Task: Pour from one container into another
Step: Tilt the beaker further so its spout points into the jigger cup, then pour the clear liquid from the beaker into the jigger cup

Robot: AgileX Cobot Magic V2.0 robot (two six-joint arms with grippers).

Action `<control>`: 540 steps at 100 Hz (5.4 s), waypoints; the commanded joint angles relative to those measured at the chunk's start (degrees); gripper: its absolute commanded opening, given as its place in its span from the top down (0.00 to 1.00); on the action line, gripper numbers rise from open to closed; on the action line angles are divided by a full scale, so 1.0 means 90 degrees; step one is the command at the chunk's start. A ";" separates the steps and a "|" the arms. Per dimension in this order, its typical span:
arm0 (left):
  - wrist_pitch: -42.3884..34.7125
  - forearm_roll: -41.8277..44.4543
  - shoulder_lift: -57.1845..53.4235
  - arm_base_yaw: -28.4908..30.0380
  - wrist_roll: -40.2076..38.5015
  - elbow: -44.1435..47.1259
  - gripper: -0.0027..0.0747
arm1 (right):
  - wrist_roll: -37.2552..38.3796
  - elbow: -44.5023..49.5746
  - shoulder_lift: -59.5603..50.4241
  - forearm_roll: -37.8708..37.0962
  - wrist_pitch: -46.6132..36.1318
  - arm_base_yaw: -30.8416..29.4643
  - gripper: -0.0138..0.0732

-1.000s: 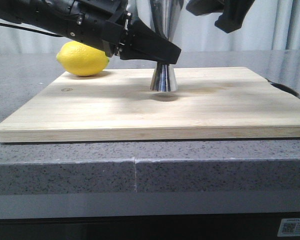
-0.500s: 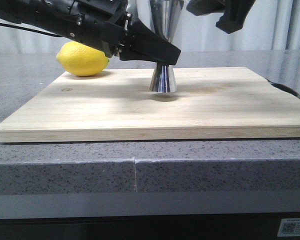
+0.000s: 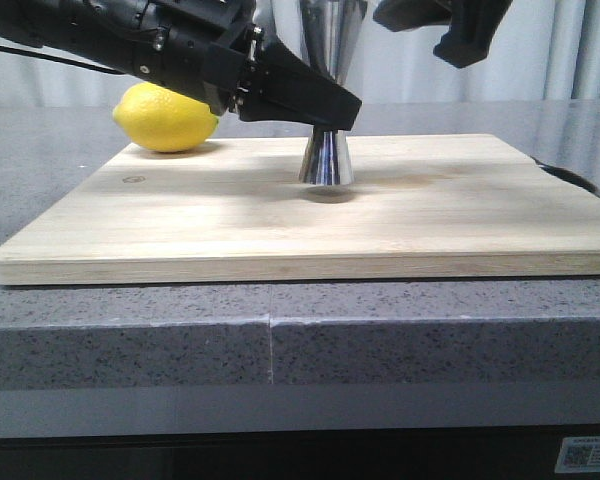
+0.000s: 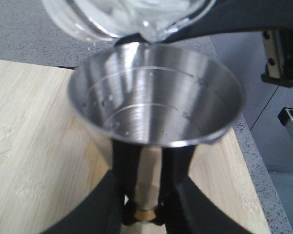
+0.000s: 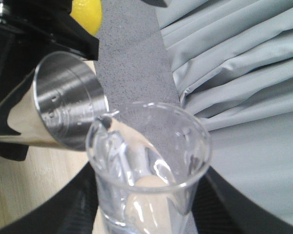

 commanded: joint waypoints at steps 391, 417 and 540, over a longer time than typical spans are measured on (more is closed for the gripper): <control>0.0587 -0.0476 -0.0317 -0.0073 -0.0087 -0.0183 0.98 | -0.0010 -0.0529 -0.0234 -0.1167 0.0123 0.0007 0.56; 0.0587 -0.0476 -0.0317 -0.0073 -0.0087 -0.0183 0.98 | -0.0010 -0.0529 -0.0234 -0.1283 0.0123 0.0007 0.56; 0.0587 -0.0476 -0.0317 -0.0073 -0.0102 -0.0183 0.98 | -0.0010 -0.0529 -0.0234 -0.1991 0.0230 0.0123 0.56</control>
